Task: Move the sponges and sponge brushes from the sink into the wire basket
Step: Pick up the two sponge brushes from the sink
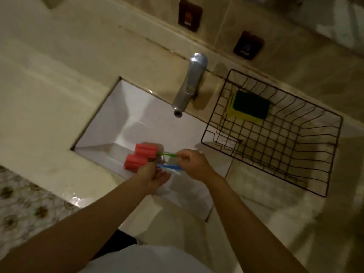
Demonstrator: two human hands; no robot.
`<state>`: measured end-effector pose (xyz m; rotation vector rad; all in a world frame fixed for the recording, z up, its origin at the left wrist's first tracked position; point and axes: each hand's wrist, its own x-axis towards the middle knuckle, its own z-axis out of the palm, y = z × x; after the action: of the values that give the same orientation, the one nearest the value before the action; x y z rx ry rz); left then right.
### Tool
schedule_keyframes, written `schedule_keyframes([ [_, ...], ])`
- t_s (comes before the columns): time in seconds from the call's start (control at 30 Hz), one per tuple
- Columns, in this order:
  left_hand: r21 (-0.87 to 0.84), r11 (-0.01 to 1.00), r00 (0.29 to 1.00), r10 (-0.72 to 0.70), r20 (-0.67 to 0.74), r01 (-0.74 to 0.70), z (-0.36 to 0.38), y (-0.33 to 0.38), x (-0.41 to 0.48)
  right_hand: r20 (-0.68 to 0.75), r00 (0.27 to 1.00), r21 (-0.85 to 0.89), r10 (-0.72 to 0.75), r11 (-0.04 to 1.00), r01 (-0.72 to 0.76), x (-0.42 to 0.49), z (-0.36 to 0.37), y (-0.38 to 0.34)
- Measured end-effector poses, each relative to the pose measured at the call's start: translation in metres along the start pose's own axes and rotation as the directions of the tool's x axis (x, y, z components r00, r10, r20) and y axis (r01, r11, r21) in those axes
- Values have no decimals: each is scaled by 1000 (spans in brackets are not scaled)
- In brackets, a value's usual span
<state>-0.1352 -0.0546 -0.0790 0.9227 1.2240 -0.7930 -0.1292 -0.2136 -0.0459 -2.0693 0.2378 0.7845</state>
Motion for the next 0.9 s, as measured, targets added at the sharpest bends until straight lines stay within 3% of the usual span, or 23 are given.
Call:
schedule_keyframes([
  [0.17,-206,978,999,-24,-28,18,8,-1,33,-82,997,-248,-6,969,-14,53,39,20],
  [0.33,-281,958,998,-65,11,65,11,-10,71,36,999,-381,18,925,-3,77,61,39],
  [0.53,-296,953,997,-43,70,62,9,-20,66,55,998,-285,38,958,-21,64,71,45],
  [0.67,-153,977,986,157,60,-146,9,-13,16,-32,999,-158,-38,987,32,32,52,22],
  [0.9,-13,938,894,333,300,-346,14,-2,-67,-237,956,-96,-175,983,156,-40,-1,-24],
])
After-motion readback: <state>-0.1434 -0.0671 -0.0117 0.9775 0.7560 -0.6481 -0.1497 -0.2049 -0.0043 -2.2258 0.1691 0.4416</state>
